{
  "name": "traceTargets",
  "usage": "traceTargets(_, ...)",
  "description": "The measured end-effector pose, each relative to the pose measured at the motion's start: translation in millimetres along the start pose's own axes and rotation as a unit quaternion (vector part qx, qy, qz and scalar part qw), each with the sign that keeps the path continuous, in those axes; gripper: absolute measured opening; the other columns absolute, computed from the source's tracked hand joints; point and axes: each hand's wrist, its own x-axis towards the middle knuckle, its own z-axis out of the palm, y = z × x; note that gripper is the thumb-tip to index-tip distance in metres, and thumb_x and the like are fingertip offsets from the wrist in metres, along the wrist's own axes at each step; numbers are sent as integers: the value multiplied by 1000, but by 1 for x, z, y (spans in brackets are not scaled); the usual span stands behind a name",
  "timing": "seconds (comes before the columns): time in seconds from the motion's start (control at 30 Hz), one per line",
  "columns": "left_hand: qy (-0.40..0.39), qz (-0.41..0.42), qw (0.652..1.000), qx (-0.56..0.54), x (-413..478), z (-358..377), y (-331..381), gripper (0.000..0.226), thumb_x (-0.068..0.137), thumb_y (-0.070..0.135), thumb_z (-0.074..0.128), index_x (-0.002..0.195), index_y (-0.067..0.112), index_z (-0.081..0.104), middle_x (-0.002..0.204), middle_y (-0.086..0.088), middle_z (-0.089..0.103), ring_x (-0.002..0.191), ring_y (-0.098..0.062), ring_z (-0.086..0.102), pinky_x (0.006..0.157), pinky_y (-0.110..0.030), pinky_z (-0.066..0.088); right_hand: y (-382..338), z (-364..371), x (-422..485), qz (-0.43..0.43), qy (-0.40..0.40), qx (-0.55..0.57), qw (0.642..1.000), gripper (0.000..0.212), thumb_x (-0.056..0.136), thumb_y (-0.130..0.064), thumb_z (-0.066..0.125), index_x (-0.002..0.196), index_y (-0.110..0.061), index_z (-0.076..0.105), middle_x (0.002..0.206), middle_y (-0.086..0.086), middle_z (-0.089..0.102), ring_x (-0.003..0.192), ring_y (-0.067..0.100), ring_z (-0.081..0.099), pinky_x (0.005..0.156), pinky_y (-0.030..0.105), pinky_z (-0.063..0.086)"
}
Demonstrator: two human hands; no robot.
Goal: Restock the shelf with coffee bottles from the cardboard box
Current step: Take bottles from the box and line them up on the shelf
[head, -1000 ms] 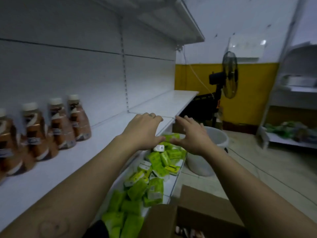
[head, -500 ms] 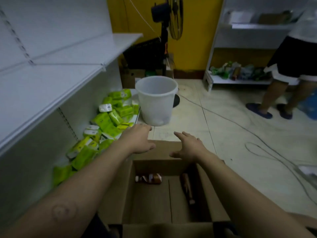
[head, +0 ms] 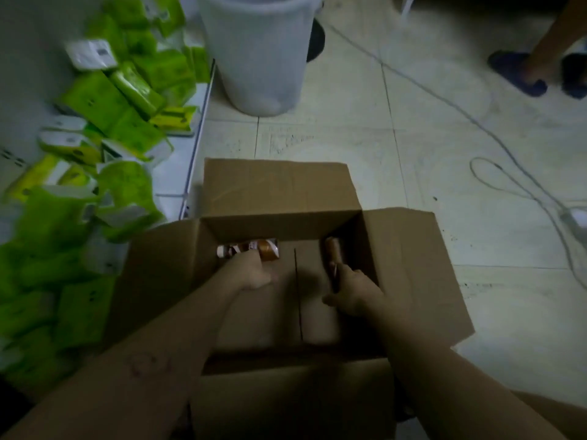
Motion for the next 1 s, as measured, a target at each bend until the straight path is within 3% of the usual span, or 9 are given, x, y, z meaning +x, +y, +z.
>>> traceTargets(0.07, -30, -60, 989, -133, 23, 17, -1, 58, 85, 37, 65, 135, 14, 47, 130, -10, 54, 114, -26, 52, 96, -39, 44, 6, 18, 23, 44, 2, 22, 999, 91, 81, -35, 70, 152, -27, 14, 141, 13, 38, 117, 30, 51, 98, 43, 47)
traceTargets(0.23, -106, -182, 880, -426, 69, 47, -3, 59, 85, 41, 63, 136, 20, 42, 136, -12, 48, 117, -30, 51, 93, -44, 46, 16, 50, 70, 120, 52, 100, 986, 89, 80, -27, 73, 150, -28, 18, 142, 11, 39, 122, 30, 50, 98, 45, 47)
traceTargets(0.3, -94, -230, 815, -524, 88, 53, -8, 67, 81, 42, 68, 137, 17, 41, 136, -17, 47, 116, -33, 52, 93, -47, 49, 20, 59, 87, 140, 61, 116, 981, 88, 81, -25, 71, 150, -23, 16, 140, 11, 43, 122, 29, 51, 98, 44, 47)
traceTargets(0.4, -81, -281, 670, -683, 116, 58, -18, 81, 72, 41, 77, 136, 7, 39, 128, -24, 50, 112, -37, 54, 87, -52, 51, 23, 72, 107, 165, 75, 131, 975, 83, 84, -25, 69, 149, -16, 19, 134, 12, 47, 119, 28, 52, 91, 39, 45)
traceTargets(0.5, -59, -314, 610, -725, 136, 60, -22, 87, 67, 42, 80, 136, 9, 40, 123, -24, 51, 111, -39, 53, 82, -55, 51, 20, 84, 117, 185, 129, 125, 966, 79, 82, -27, 71, 145, -16, 24, 129, 10, 52, 114, 26, 56, 79, 32, 41)
traceTargets(0.67, -45, -309, 602, -735, 153, 54, -18, 71, 74, 34, 77, 130, 8, 43, 128, -21, 52, 116, -34, 53, 92, -54, 48, 14, 95, 123, 210, 134, 65, 966, 113, 65, -12, 83, 151, -19, 9, 138, 13, 47, 122, 28, 53, 98, 44, 45)
traceTargets(0.77, -26, -282, 590, -756, 155, 51, -17, 59, 80, 21, 72, 130, 10, 44, 128, -19, 54, 118, -33, 54, 91, -50, 48, 16, 94, 122, 210, 141, 137, 958, 104, 71, -12, 79, 150, -22, 12, 132, 11, 51, 119, 29, 54, 94, 44, 45)
traceTargets(0.87, -33, -278, 659, -698, 145, 61, -24, 62, 80, 25, 72, 134, 15, 44, 127, -16, 56, 116, -30, 55, 92, -47, 47, 15, 89, 114, 200, 139, 211, 947, 89, 75, -18, 76, 145, -20, 20, 125, 11, 55, 113, 28, 57, 84, 39, 46)
traceTargets(1.0, -44, -273, 765, -582, 126, 88, -38, 66, 76, 31, 76, 133, 14, 48, 125, -13, 60, 109, -26, 59, 94, -39, 48, 5, 80, 94, 190, 125, 196, 954, 77, 74, -30, 77, 134, -15, 33, 120, 11, 57, 104, 26, 59, 79, 34, 49)
